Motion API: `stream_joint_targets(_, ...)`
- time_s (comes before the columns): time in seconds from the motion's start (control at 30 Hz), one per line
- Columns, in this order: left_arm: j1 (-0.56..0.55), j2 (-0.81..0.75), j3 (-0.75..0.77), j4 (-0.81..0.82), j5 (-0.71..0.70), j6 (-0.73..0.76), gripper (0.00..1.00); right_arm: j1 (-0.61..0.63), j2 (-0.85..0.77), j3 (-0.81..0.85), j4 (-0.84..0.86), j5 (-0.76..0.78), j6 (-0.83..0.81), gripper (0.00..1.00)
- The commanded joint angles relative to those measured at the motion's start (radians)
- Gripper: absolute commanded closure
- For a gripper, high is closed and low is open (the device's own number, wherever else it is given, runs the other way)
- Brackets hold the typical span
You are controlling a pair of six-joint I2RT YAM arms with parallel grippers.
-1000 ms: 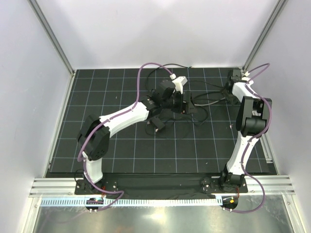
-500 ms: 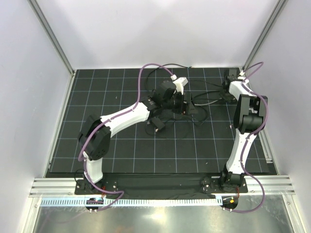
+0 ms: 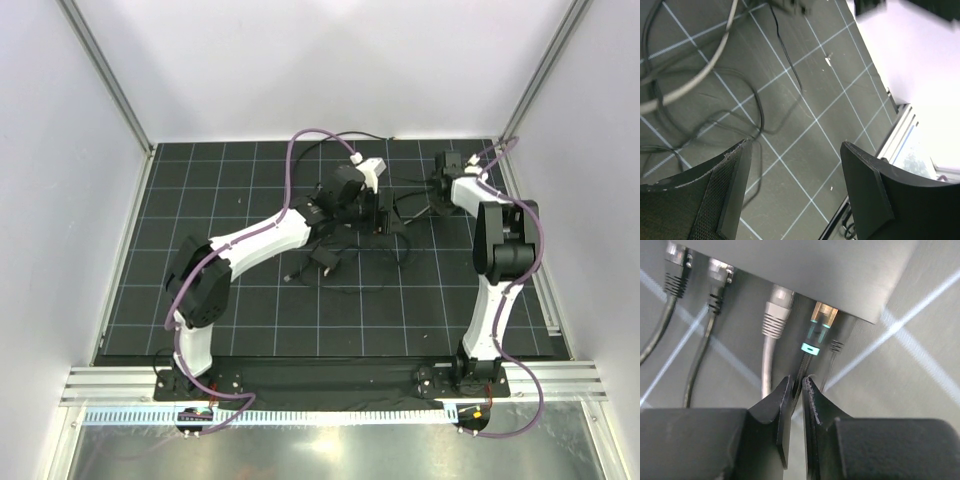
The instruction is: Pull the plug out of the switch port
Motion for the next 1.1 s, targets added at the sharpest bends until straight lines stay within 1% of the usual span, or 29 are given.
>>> stream_joint_targets(0.0,0.001,0.018,0.062,-0.036,-0.035,0.034,0.25,0.032,-0.105,-0.134,0.05,-0.071,0.202,0.99)
stream_joint_targets(0.03,0.001,0.021,0.064,-0.036,-0.032,0.033,0.25,0.056,-0.12,-0.176,0.053,-0.065,0.284,0.99)
stream_joint_targets(0.1,0.007,0.026,0.065,-0.045,-0.03,0.03,0.24,0.088,-0.149,-0.203,0.061,-0.048,0.346,0.99)
stream_joint_targets(0.13,0.009,0.025,0.065,-0.047,-0.031,0.028,0.25,0.126,-0.159,-0.223,0.06,-0.028,0.403,0.99)
stream_joint_targets(0.2,0.016,0.018,0.059,-0.055,-0.031,0.024,0.25,0.162,-0.183,-0.235,0.035,-0.002,0.469,0.99)
stream_joint_targets(0.23,0.02,0.017,0.058,-0.056,-0.03,0.024,0.25,0.191,-0.189,-0.238,0.021,0.024,0.527,0.99)
stream_joint_targets(0.4,0.032,-0.003,0.051,-0.081,-0.03,0.036,0.24,0.266,-0.246,-0.292,0.021,0.056,0.669,0.98)
stream_joint_targets(0.47,0.039,-0.005,0.053,-0.088,-0.027,0.045,0.24,0.283,-0.265,-0.301,0.03,0.059,0.675,0.93)
stream_joint_targets(0.5,0.043,-0.006,0.053,-0.091,-0.025,0.05,0.24,0.289,-0.266,-0.298,0.032,0.055,0.649,0.89)
stream_joint_targets(0.53,0.047,-0.009,0.053,-0.099,-0.025,0.062,0.24,0.289,-0.263,-0.283,0.03,0.052,0.634,0.78)
stream_joint_targets(0.63,0.064,-0.021,0.041,-0.127,-0.024,0.073,0.24,0.286,-0.277,-0.241,-0.002,0.045,0.499,0.64)
stream_joint_targets(0.67,0.067,-0.028,0.038,-0.125,-0.022,0.077,0.24,0.286,-0.289,-0.238,-0.002,0.045,0.465,0.62)
stream_joint_targets(0.7,0.072,-0.032,0.033,-0.125,-0.019,0.08,0.24,0.286,-0.301,-0.241,0.004,0.042,0.393,0.61)
stream_joint_targets(0.73,0.076,-0.041,0.031,-0.128,-0.015,0.085,0.23,0.286,-0.332,-0.246,0.006,0.047,0.361,0.59)
stream_joint_targets(0.77,0.085,-0.044,0.03,-0.128,-0.013,0.085,0.24,0.286,-0.344,-0.249,0.004,0.053,0.28,0.57)
stream_joint_targets(0.8,0.093,-0.048,0.03,-0.127,-0.002,0.087,0.24,0.286,-0.363,-0.249,0.01,0.056,0.241,0.56)
stream_joint_targets(0.83,0.098,-0.048,0.034,-0.124,0.025,0.088,0.23,0.285,-0.376,-0.249,0.006,0.065,0.21,0.5)
stream_joint_targets(0.87,0.108,-0.042,0.042,-0.124,0.045,0.093,0.23,0.285,-0.413,-0.25,0.007,0.076,0.177,0.47)
stream_joint_targets(0.9,0.115,-0.037,0.059,-0.124,0.059,0.094,0.23,0.285,-0.429,-0.266,0.024,0.078,0.135,0.47)
stream_joint_targets(0.93,0.118,-0.029,0.073,-0.125,0.071,0.1,0.23,0.276,-0.442,-0.273,0.041,0.07,0.059,0.46)
stream_joint_targets(1.0,0.133,0.001,0.109,-0.122,0.12,0.113,0.23,0.254,-0.47,-0.292,0.121,0.038,-0.013,0.46)
stream_joint_targets(1.03,0.139,0.018,0.125,-0.121,0.139,0.117,0.23,0.237,-0.472,-0.298,0.148,0.007,-0.047,0.47)
stream_joint_targets(1.07,0.145,0.032,0.14,-0.121,0.16,0.12,0.23,0.195,-0.469,-0.293,0.17,-0.048,-0.082,0.46)
